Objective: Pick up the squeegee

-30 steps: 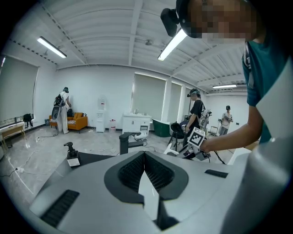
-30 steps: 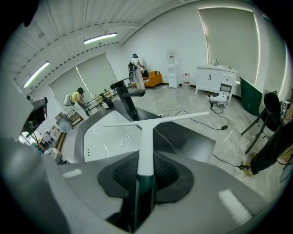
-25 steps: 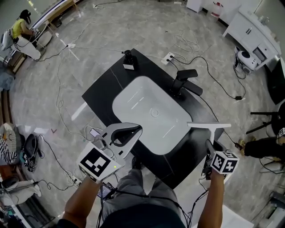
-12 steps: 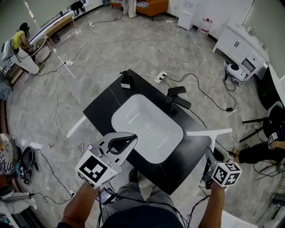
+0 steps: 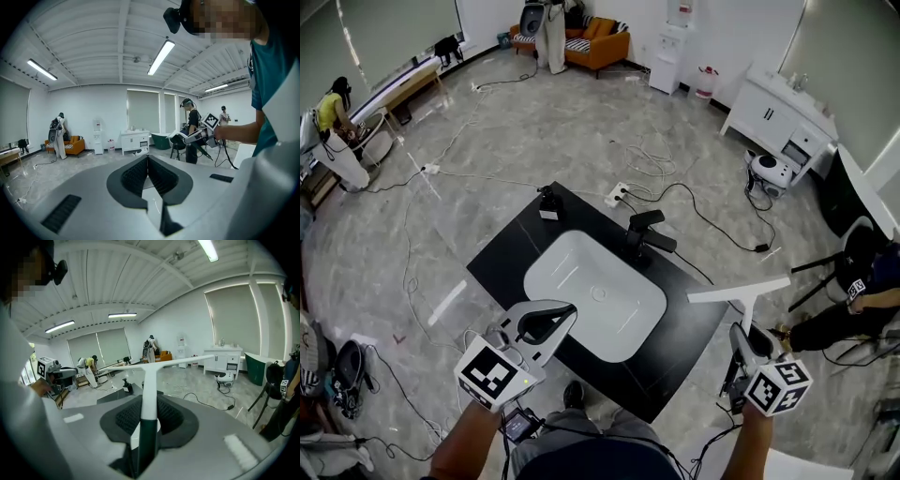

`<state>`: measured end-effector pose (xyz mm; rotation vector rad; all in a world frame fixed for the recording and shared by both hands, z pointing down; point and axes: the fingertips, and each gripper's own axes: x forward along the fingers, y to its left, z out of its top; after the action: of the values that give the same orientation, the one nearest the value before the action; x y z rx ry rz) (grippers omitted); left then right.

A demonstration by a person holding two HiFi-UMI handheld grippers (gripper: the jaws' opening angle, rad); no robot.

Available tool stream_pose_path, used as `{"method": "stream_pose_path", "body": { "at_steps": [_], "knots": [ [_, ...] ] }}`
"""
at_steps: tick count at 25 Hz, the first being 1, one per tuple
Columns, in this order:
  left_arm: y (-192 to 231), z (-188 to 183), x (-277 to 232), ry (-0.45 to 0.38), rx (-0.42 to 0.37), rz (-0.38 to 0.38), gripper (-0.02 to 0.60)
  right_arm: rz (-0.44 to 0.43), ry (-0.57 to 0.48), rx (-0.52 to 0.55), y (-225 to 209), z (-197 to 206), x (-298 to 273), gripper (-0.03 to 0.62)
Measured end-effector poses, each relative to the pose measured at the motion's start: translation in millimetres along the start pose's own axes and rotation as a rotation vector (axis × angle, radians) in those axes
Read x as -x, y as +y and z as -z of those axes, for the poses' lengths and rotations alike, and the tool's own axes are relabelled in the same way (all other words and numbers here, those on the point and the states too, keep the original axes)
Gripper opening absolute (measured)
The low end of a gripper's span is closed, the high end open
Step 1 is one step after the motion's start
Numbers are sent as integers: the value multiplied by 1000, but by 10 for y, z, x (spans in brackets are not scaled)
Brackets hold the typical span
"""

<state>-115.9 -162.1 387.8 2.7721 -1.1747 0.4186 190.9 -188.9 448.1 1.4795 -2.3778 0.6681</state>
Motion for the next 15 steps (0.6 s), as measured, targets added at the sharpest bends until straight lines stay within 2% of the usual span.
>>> {"method": "stream_pose_path", "body": {
  "at_steps": [6,15],
  "knots": [
    [-92,-177,128,-22,-26,15,6,-1,-86,27,167,-304,353,97],
    [-170,-204,317,-13,-47,9,6,14,-161,53,313,-491,781,97]
  ]
}}
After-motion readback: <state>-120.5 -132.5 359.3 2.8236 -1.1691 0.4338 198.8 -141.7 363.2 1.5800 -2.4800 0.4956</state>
